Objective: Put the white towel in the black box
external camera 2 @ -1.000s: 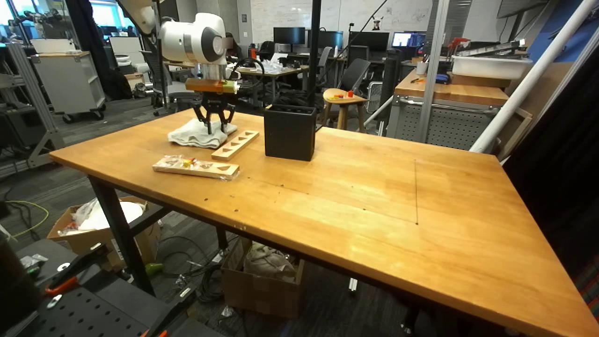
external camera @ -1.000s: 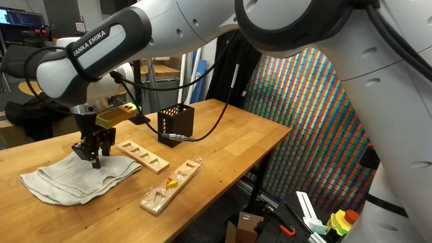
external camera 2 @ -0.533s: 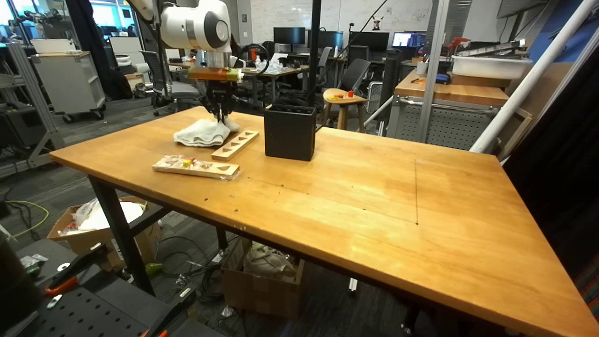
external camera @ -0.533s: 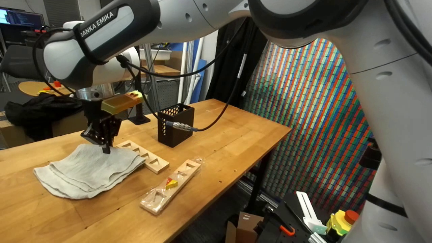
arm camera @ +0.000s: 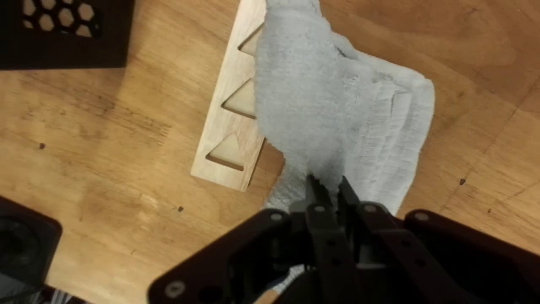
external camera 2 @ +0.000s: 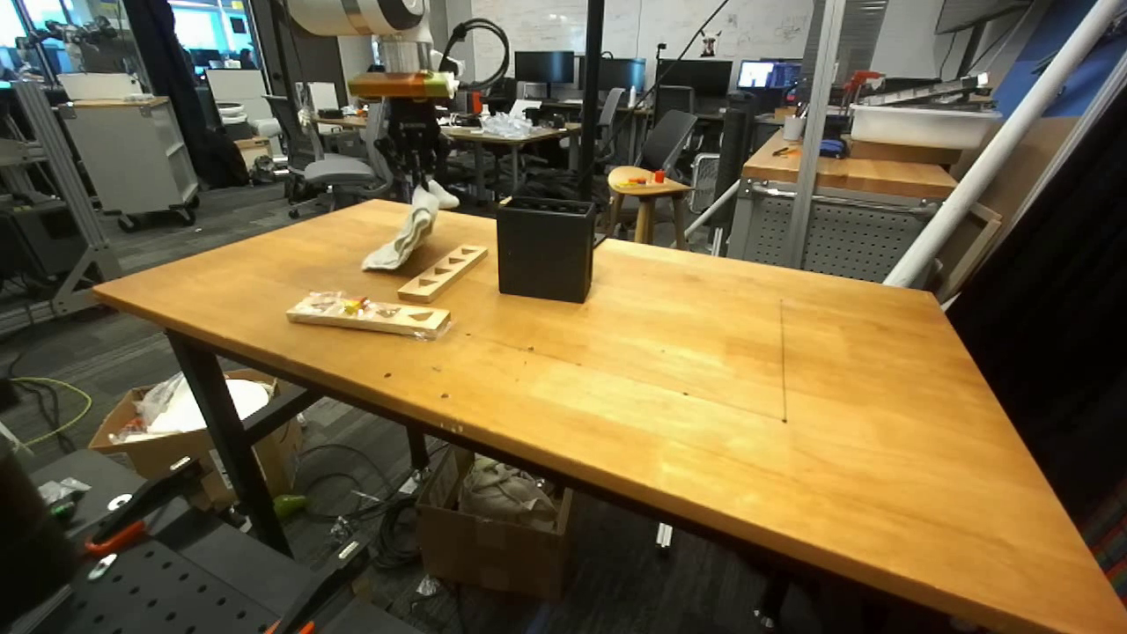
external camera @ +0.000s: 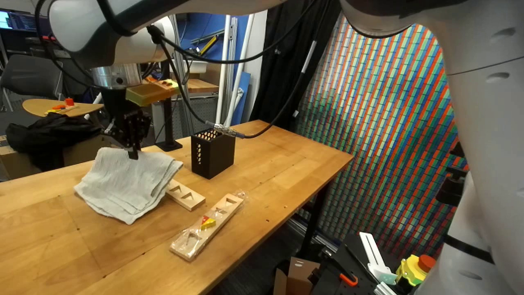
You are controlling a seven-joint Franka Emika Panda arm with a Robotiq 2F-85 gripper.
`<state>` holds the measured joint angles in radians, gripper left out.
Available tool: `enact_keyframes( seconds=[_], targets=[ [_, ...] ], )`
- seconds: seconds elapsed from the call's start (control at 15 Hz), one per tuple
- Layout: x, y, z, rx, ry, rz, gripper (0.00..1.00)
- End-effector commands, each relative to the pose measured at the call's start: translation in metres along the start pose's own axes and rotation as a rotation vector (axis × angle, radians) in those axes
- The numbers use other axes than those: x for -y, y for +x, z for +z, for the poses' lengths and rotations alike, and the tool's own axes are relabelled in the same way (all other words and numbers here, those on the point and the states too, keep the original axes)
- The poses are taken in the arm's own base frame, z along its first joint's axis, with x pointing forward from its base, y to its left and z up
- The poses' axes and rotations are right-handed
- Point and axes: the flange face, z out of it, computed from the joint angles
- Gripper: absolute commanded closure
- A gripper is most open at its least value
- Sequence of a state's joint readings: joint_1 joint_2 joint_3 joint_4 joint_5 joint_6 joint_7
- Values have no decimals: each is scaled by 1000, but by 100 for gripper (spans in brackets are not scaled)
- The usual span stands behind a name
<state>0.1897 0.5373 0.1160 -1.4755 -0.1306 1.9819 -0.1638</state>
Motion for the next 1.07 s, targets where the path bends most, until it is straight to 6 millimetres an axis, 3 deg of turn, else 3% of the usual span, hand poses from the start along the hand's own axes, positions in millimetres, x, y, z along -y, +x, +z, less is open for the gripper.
enact_keyframes(
  seconds=[0.0,0.2,0.47,0.73,1.0],
  targets=[
    [-4,-20,-52,5,-61,1,98],
    [-12,-36,-83,11,-77,10,98],
    [-40,-57,-116,38,-95,16,98],
    [-96,-83,-151,46,-125,16,98],
    [-164,-119,-188,50,-156,9,98]
  ],
)
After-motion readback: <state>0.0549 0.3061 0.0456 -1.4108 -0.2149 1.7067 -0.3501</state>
